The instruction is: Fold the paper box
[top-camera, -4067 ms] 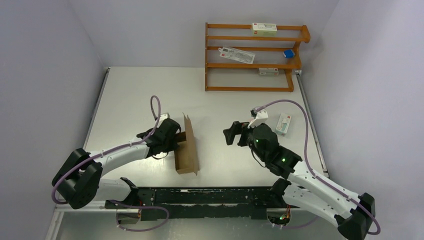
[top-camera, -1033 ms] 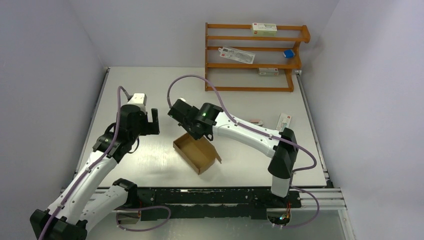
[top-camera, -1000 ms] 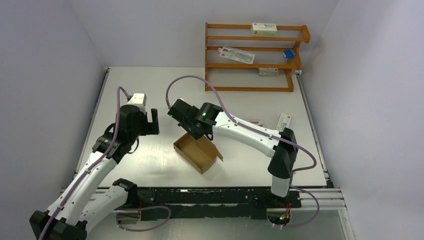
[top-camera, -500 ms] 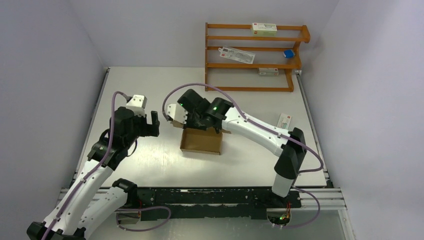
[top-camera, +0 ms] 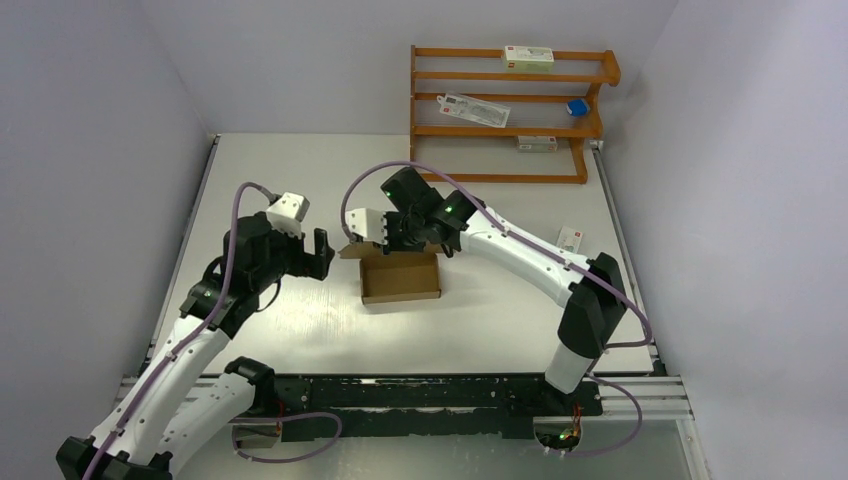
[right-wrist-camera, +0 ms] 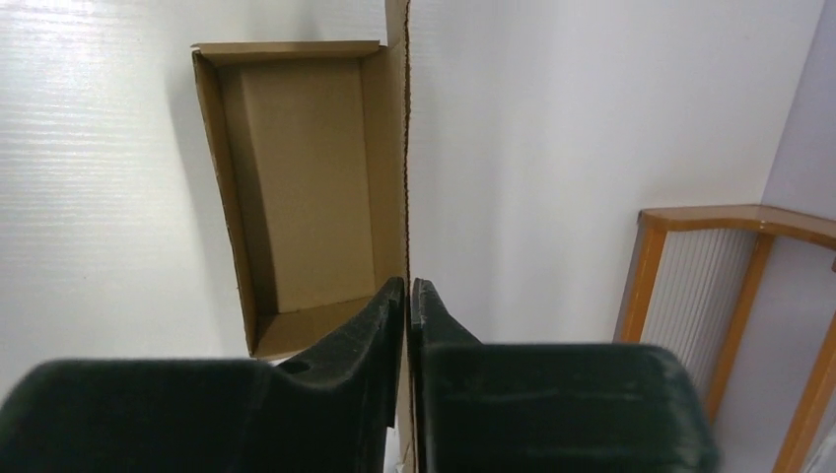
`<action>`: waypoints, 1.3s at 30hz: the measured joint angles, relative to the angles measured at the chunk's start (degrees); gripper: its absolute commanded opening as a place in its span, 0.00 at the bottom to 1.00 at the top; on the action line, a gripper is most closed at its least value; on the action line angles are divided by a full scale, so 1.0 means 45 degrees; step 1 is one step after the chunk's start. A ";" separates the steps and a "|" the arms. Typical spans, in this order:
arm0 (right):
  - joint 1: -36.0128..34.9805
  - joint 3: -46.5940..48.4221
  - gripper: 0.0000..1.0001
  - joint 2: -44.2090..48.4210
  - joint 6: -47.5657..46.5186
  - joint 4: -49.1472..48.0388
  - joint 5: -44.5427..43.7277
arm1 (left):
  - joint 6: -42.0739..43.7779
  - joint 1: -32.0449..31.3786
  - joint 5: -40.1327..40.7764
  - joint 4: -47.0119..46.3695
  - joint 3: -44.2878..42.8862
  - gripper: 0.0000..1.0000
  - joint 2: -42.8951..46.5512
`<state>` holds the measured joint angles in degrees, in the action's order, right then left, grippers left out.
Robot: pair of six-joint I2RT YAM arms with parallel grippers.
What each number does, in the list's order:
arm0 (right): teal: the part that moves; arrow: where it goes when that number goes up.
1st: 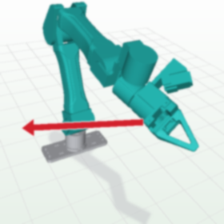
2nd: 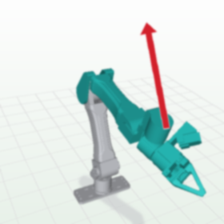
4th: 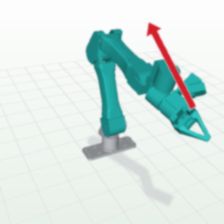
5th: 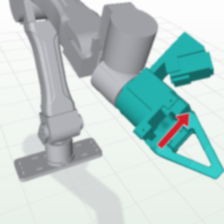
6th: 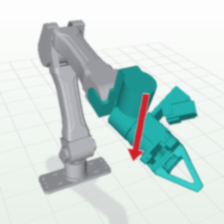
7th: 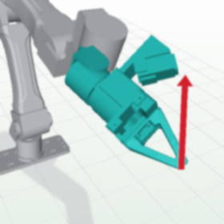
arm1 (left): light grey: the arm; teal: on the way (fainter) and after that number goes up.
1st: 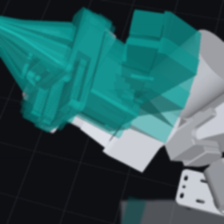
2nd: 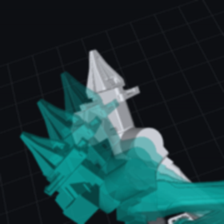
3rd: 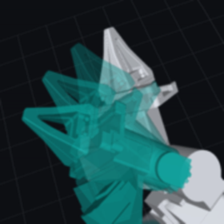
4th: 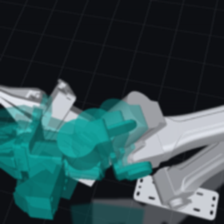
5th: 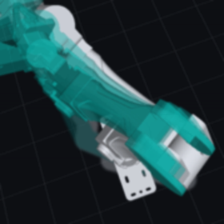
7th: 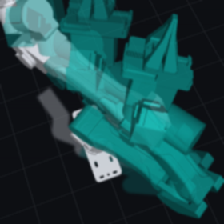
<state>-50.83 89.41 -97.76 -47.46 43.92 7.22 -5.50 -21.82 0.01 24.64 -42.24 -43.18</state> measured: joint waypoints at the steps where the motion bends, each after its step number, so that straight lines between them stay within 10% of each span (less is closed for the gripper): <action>1: 0.0000 -0.0058 0.24 0.0000 -0.0049 -0.0087 0.0058 | 0.0044 0.0000 -0.0092 -0.0005 0.0000 0.98 -0.0019; 14: 0.0107 -0.1739 0.66 0.2516 0.1112 -0.1928 0.0287 | 0.0797 0.0000 -0.1637 -0.0321 0.0437 0.99 -0.0073; 39: 0.4284 -0.8165 0.75 0.5833 0.5513 -0.6858 0.1258 | 0.2531 0.0000 -0.2885 -0.0452 -0.1005 0.84 -0.3555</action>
<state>-31.55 52.66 -71.50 -22.65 13.06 12.88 5.89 -21.82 -12.97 22.61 -46.76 -59.18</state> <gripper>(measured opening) 0.757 0.875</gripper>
